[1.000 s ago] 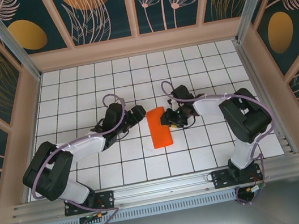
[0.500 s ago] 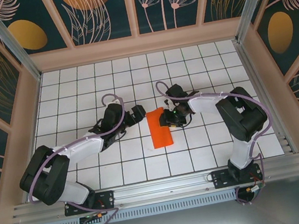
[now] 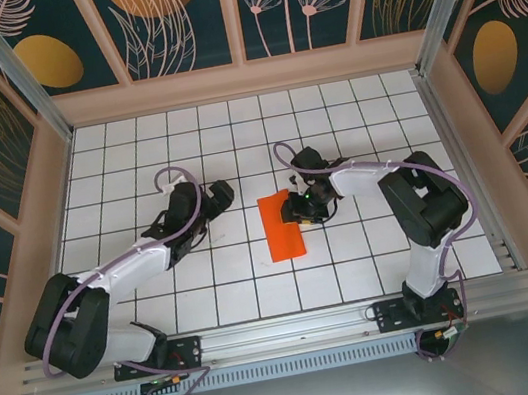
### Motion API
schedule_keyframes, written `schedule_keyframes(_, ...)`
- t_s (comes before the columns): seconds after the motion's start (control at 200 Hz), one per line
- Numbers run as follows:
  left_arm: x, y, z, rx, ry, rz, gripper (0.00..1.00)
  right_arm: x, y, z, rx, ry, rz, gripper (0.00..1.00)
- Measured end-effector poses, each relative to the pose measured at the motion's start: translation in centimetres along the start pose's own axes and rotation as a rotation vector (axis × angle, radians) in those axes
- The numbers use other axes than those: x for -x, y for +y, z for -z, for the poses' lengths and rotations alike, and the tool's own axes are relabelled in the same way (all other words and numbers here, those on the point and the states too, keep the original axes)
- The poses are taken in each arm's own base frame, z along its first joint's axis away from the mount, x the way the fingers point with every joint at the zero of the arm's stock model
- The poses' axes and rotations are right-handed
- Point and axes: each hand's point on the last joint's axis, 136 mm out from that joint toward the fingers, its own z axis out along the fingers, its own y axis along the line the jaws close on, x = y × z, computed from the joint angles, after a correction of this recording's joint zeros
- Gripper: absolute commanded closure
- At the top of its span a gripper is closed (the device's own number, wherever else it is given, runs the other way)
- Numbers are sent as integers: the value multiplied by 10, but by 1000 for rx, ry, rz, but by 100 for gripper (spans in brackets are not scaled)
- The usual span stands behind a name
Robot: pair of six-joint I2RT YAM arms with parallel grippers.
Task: Fold a paper plane with a square sheet of paper (pick it up from the middle)
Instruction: First fold in half a square sheet of paper at the center of the table.
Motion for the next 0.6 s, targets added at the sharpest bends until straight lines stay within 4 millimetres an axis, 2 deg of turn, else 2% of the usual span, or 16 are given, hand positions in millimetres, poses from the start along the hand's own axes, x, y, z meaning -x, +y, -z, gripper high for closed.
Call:
schedule_keyframes(0.23, -3, 15, -2, 32, 16, 13, 1, 0, 0, 0, -9, 7, 5, 56)
schedule_keyframes(0.6, -23, -6, -9, -94, 124, 6, 10, 0, -1, -2, -34, 20, 2, 56)
